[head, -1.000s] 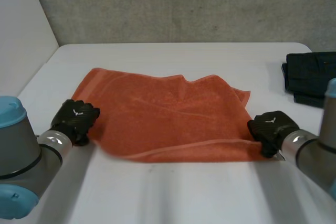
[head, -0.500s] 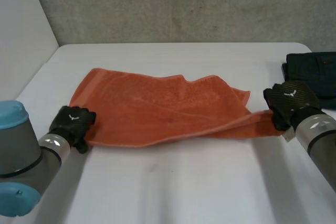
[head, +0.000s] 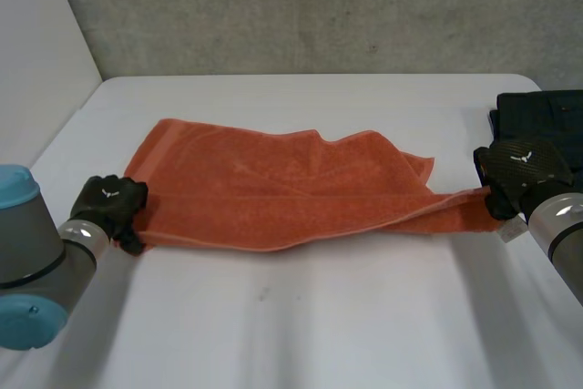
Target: Fold the laundry.
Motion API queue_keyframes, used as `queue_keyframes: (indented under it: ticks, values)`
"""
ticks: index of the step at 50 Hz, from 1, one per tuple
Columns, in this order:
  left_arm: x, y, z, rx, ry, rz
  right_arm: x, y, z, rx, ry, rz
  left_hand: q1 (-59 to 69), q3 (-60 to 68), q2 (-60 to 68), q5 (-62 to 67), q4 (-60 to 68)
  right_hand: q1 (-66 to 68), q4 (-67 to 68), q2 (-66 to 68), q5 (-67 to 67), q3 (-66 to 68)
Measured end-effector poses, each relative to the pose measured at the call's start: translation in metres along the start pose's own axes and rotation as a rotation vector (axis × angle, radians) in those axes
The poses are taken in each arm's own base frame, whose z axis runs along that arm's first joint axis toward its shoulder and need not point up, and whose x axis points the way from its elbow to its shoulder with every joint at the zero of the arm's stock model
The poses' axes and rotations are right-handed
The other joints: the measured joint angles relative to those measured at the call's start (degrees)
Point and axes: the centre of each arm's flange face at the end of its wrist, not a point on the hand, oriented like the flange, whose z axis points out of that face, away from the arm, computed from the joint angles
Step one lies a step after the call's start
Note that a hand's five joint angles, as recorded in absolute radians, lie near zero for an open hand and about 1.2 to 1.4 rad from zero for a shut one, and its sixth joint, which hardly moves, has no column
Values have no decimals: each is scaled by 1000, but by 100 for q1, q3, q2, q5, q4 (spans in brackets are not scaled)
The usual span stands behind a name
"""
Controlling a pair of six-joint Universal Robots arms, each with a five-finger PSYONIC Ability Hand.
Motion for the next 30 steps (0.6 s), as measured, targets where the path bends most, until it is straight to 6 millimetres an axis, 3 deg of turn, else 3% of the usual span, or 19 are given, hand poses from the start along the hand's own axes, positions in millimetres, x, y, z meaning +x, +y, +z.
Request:
queue_keyframes:
  ticks: [2,3,5,6,7,10,15,19,20,25,30]
  values:
    - [-1,1,4,-2,-2,-10,0,0,0,-1,0,0,354,325,304,275,289,0,0,0,0,0]
    - [-1,1,6,-2,-3,-12,0,1,0,-3,0,0,1681,1501,1557,1449,1505,0,0,0,0,0]
    - [-1,1,7,-2,-3,-14,0,1,0,-3,0,0,1681,1501,1557,1449,1505,0,0,0,0,0]
    - [-2,0,8,0,-5,-17,0,1,0,-4,-2,-1,2750,2670,2666,2609,2683,0,0,0,0,0]
    - [-2,0,8,2,-6,-18,0,1,0,-4,-2,-1,2994,2985,2987,2919,3012,0,0,0,0,0]
    - [-4,-4,7,11,-10,-17,2,0,0,-2,0,-3,3205,3527,3527,3356,3573,0,0,0,0,0]
    - [-14,-29,-11,79,-38,-3,6,-8,0,7,6,-22,3205,3657,3652,3394,3695,0,0,0,0,0]
    - [-27,-60,-38,163,-78,21,15,-27,-9,12,10,-77,3205,3658,3654,3394,3695,0,0,0,0,0]
    - [-33,-76,-54,207,-101,42,20,-40,-17,16,12,-119,3205,3660,3655,3394,3696,0,0,0,0,0]
    - [-48,-114,-107,306,-162,141,37,-80,-43,40,33,-246,3205,3662,3659,3394,3697,0,0,0,0,0]
    - [-47,-125,-134,318,-147,232,47,-105,-61,41,40,-343,3205,3662,3661,3442,3697,0,0,0,0,0]
